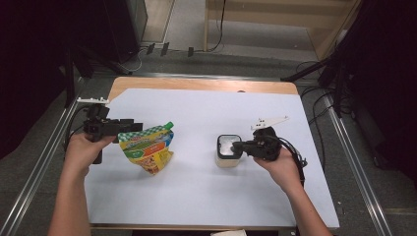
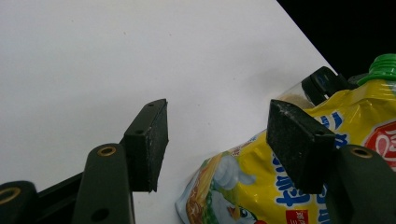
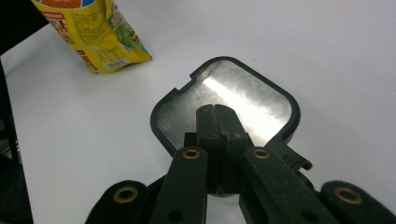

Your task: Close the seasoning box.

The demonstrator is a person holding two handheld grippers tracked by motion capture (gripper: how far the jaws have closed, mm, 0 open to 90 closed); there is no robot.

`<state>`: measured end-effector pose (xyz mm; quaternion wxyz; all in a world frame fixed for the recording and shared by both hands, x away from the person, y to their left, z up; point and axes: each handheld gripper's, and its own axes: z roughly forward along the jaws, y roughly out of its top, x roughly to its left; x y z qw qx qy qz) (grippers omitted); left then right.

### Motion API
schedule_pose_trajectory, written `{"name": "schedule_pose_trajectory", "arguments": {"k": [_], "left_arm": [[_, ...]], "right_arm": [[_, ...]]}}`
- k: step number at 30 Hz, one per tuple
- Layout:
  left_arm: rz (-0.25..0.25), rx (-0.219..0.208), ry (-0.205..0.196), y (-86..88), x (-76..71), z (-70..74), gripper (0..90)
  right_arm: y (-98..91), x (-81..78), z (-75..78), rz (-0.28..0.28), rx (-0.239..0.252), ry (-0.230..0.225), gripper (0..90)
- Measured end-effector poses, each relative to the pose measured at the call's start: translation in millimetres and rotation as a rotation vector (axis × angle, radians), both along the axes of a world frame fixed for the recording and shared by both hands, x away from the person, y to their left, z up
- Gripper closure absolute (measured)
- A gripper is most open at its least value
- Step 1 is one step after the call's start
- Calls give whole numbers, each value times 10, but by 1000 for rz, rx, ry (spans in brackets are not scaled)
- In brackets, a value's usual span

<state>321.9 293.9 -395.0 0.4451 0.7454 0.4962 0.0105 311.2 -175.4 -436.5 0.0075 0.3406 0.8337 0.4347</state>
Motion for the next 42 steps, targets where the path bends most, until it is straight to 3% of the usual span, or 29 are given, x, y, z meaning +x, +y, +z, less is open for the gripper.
{"name": "schedule_pose_trajectory", "arguments": {"k": [11, 26, 32, 42], "left_arm": [[-3, 14, -3, -9, 9, -19, 410], [-3, 13, 4, -3, 12, -33, 398], [-11, 6, -2, -17, 9, -26, 398], [-19, 10, -3, -32, 12, -36, 398]], "right_arm": [[-11, 4, 3, -4, 4, -12, 827], [-335, 110, -5, -117, 28, -35, 685], [-481, 167, -50, -160, 38, -25, 664], [-719, 232, -185, -235, 29, -46, 548]]}}
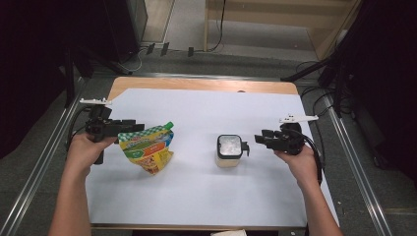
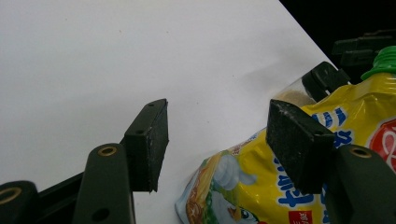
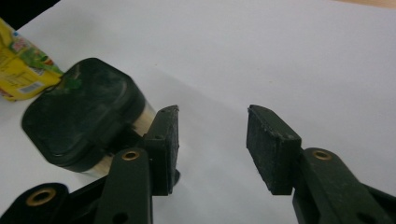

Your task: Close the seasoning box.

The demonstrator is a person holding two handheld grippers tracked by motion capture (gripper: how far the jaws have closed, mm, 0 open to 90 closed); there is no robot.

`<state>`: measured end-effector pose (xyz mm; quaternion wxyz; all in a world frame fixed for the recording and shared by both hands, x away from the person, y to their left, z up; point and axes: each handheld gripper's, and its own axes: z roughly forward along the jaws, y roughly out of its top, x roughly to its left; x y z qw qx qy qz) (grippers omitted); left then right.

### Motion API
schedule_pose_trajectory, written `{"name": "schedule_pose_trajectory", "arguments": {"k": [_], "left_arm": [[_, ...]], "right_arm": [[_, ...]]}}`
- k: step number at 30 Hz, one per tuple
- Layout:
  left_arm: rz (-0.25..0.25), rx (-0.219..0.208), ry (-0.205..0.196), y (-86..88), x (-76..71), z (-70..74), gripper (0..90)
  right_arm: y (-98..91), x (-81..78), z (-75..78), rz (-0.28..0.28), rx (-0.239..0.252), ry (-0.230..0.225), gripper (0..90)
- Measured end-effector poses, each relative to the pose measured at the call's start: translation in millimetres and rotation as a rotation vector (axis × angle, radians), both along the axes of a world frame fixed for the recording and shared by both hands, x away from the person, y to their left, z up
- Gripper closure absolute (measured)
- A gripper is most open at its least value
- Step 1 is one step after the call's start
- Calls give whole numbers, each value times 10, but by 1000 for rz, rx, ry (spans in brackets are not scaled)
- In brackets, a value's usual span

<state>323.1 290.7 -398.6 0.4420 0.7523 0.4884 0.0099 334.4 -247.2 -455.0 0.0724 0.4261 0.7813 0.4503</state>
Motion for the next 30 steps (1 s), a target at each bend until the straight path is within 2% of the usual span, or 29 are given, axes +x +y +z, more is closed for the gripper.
{"name": "schedule_pose_trajectory", "arguments": {"k": [11, 18, 30], "left_arm": [[2, 4, 6, 0, 8, -34, 397], [1, 7, 12, -2, 23, -74, 397], [-4, 7, 17, -15, 31, -89, 395]], "right_arm": [[-139, 50, -138, -54, -29, -10, 463], [-168, 76, -176, -76, -21, -4, 430], [-132, 76, -187, -67, -28, -1, 422]]}}
